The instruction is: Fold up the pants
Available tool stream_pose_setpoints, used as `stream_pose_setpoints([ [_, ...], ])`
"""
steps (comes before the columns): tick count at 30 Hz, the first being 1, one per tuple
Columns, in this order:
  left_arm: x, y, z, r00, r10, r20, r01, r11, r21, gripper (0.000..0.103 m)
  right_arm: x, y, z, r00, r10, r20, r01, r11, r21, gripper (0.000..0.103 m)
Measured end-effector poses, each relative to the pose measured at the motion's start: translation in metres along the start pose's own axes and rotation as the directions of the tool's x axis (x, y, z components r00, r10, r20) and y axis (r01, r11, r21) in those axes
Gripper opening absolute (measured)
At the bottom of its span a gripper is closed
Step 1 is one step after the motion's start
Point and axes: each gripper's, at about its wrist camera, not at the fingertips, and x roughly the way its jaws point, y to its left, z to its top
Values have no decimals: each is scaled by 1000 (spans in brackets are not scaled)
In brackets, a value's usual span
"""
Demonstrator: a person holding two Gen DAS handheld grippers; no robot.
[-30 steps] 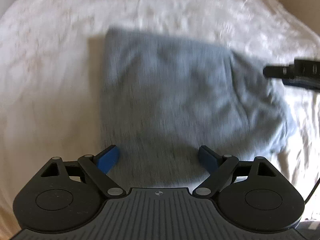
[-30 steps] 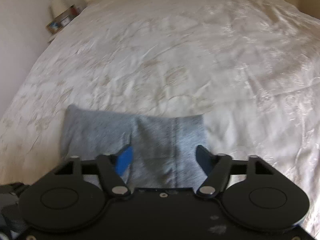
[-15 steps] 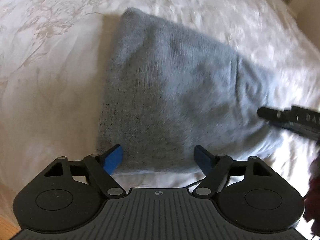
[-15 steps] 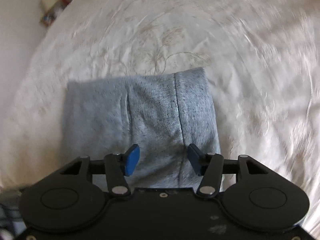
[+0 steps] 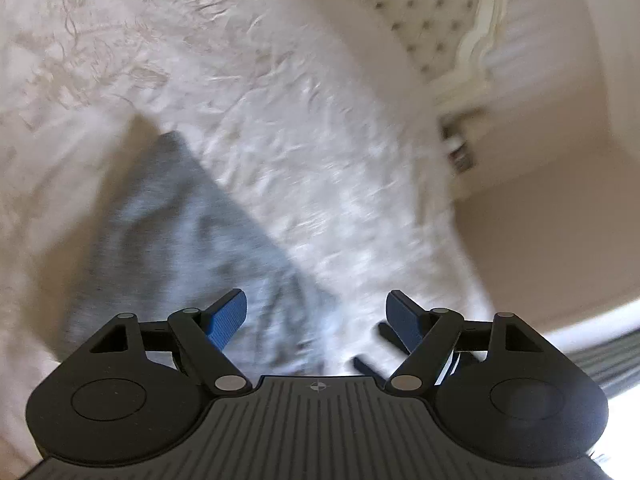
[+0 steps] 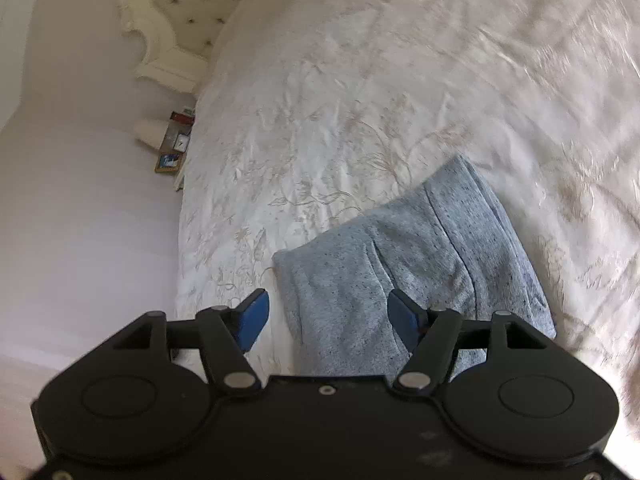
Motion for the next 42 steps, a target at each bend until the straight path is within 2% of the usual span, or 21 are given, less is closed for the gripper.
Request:
stream_pose_setpoints([
  [2, -3, -2, 2, 1000, -23, 21, 23, 999, -30, 75, -2, 3, -2, 1000, 2, 1, -2, 1000, -22, 77],
  [9, -11, -1, 3, 997, -63, 49, 67, 994, -84, 75, -4, -3, -11, 1000, -8, -19, 7, 999, -53, 77],
  [15, -13, -4, 3, 997, -54, 60, 59, 996, -69, 75, -3, -5, -16, 998, -46, -35, 42, 993, -108, 77],
  [19, -13, -7, 0, 998, -22, 65, 24, 999, -35, 75, 1, -8, -17, 996, -72, -48, 65, 989, -135, 77],
  [28, -5, 1, -2, 993, 111, 44, -112, 993, 19, 75, 9, -15, -19, 988, -144, -55, 131, 974, -187, 81],
  [29, -4, 0, -2, 988, 148, 46, -150, 988, 37, 75, 10, -16, -19, 986, -159, -53, 146, 970, -196, 81],
  [31, 1, -3, -2, 967, 250, 51, -254, 960, 114, 75, 12, -17, -18, 981, -188, -46, 174, 959, -223, 81],
  [33, 9, -7, -4, 931, 359, 62, -364, 908, 209, 75, 14, -18, -17, 977, -207, -47, 189, 950, -250, 82],
  [35, 17, -11, -7, 888, 454, 75, -455, 842, 289, 75, 18, -17, -17, 972, -231, -47, 209, 935, -285, 84],
  [37, 25, -11, -10, 856, 511, 82, -505, 792, 344, 75, 22, -17, -17, 967, -250, -47, 223, 922, -317, 85],
  [39, 33, -10, -12, 831, 550, 81, -537, 756, 374, 75, 26, -17, -16, 963, -264, -54, 232, 913, -335, 85],
  [42, 42, -6, -12, 813, 579, 61, -555, 738, 385, 75, 30, -20, -15, 959, -279, -56, 245, 909, -337, 85],
])
